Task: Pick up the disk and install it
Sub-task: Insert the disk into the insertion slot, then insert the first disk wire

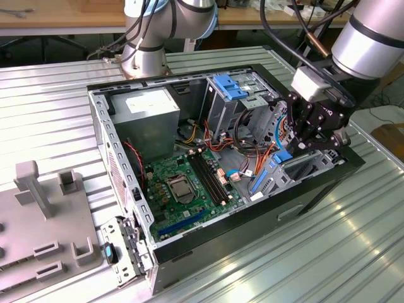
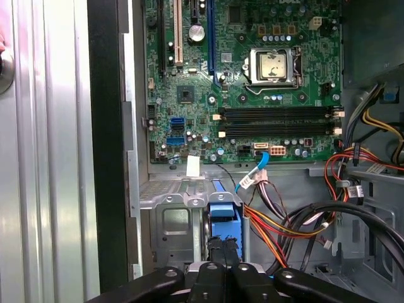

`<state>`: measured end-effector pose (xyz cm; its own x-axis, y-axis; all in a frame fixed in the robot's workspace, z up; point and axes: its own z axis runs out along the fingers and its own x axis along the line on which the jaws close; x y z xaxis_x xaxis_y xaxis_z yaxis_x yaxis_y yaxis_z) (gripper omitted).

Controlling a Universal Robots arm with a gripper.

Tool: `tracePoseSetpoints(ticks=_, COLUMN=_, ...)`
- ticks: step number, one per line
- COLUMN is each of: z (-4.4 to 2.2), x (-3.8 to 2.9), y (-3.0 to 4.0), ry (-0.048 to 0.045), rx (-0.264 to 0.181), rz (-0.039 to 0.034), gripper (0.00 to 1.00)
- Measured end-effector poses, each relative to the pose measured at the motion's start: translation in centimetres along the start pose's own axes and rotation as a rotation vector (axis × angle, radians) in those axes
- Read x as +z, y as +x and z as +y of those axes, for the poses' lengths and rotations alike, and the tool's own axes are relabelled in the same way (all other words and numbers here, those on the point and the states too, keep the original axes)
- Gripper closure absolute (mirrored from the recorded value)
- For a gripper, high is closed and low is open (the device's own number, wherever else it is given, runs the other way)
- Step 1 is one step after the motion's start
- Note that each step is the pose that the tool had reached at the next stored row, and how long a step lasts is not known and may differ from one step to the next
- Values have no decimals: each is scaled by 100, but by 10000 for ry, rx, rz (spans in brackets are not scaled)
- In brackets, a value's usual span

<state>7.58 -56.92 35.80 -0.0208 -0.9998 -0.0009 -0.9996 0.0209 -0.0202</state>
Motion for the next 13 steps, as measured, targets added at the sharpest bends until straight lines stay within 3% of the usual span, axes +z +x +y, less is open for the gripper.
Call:
tracePoseSetpoints(ticks=10, z=1, x=15, y=0, ry=0, rx=0, rz=0, gripper=89)
tracePoseSetpoints(ticks=13, z=-31, x=17, y=0, ry=0, rx=0, rz=-2, gripper=89)
